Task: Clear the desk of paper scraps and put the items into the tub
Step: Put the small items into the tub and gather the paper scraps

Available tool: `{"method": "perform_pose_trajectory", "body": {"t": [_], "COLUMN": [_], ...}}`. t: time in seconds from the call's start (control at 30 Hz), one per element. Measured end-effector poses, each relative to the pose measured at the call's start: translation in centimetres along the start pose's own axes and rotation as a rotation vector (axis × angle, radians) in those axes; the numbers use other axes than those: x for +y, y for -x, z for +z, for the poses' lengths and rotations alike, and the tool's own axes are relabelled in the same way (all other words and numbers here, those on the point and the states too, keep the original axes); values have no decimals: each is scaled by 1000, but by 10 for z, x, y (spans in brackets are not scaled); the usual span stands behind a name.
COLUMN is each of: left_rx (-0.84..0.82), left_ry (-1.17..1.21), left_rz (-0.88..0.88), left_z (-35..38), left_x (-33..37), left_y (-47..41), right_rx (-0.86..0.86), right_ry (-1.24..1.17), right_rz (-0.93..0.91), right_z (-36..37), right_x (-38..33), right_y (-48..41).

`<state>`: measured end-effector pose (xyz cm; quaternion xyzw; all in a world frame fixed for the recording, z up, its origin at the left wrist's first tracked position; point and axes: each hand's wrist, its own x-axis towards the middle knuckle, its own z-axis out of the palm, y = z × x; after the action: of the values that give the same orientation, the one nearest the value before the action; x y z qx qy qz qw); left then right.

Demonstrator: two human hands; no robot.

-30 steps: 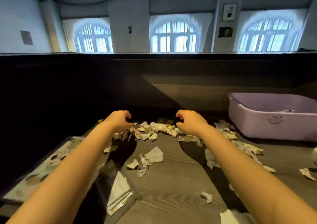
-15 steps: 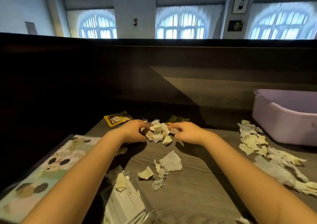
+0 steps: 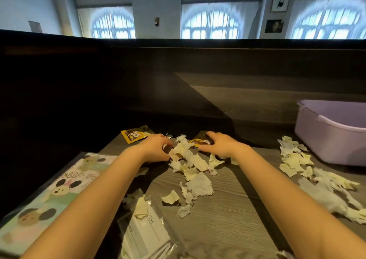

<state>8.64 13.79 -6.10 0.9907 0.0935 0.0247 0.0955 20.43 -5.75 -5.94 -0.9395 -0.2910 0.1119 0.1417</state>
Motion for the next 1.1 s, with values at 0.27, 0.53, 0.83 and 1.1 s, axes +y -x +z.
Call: {"method": "perform_pose_trajectory", "body": {"t": [0.27, 0.53, 0.83, 1.1], "left_rx": [60, 213, 349, 378], "left_ry": [-46, -100, 133, 373], "left_rz": [43, 42, -24, 29], "left_z": [-1, -14, -50, -69], "left_x": [-2, 7, 44, 105], "left_y": [4, 19, 53, 94], "right_rx": [149, 311, 576, 659], "right_ry": [304, 230, -239, -318], "right_rz": [-174, -181, -223, -270], "right_z": [2, -13, -47, -79], "right_x": [-9, -9, -16, 1], "right_y": [12, 36, 93, 171]}}
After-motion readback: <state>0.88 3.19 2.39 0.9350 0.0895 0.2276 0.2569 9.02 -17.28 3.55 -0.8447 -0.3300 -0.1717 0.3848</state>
